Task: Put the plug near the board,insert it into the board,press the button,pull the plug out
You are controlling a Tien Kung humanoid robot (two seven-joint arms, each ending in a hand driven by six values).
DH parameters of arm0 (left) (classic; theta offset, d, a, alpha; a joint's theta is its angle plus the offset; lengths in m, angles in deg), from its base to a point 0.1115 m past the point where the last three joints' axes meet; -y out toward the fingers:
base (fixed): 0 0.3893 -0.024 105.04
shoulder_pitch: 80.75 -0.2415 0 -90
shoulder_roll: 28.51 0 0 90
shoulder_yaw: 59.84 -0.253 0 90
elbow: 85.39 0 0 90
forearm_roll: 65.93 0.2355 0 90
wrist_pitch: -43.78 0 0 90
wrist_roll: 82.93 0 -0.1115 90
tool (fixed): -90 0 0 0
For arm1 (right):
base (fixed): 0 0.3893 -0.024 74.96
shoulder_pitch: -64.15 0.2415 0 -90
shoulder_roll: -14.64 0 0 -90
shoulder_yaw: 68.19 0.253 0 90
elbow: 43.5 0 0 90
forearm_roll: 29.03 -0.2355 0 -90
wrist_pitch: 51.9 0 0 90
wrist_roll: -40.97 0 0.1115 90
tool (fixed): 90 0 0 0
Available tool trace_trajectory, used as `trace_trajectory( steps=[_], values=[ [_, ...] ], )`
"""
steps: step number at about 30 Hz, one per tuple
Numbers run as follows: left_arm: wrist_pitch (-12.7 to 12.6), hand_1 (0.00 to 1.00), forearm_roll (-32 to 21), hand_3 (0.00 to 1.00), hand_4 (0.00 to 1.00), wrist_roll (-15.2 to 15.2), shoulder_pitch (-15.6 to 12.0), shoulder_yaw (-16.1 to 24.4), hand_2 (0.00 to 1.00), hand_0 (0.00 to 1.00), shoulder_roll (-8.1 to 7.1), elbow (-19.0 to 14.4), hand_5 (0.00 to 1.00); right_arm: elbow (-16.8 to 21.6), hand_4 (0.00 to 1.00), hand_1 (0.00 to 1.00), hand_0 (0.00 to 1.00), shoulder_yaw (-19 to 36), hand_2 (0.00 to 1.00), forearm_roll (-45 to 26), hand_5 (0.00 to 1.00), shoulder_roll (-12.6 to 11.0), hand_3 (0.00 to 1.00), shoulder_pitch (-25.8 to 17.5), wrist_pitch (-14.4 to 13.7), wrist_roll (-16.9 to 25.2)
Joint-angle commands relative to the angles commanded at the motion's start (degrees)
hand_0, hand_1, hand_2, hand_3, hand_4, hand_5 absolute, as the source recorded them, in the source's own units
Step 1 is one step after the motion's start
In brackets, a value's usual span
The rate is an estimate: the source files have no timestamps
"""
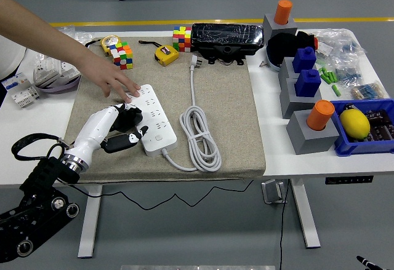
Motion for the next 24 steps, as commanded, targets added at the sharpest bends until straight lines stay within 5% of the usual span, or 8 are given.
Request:
trace_trajectory(
  steps=[24],
  values=[
    [1.4,0.789,-1.8,0.673,0.715,-0.8,4.0,-1.5,0.761,0.786,2.99,3.5,0.493,0.0,0.981,0.646,0.650,0.8,0.639,0.1,0.548,0.2,0.561,-0.3,0.0,0.0]
  ],
)
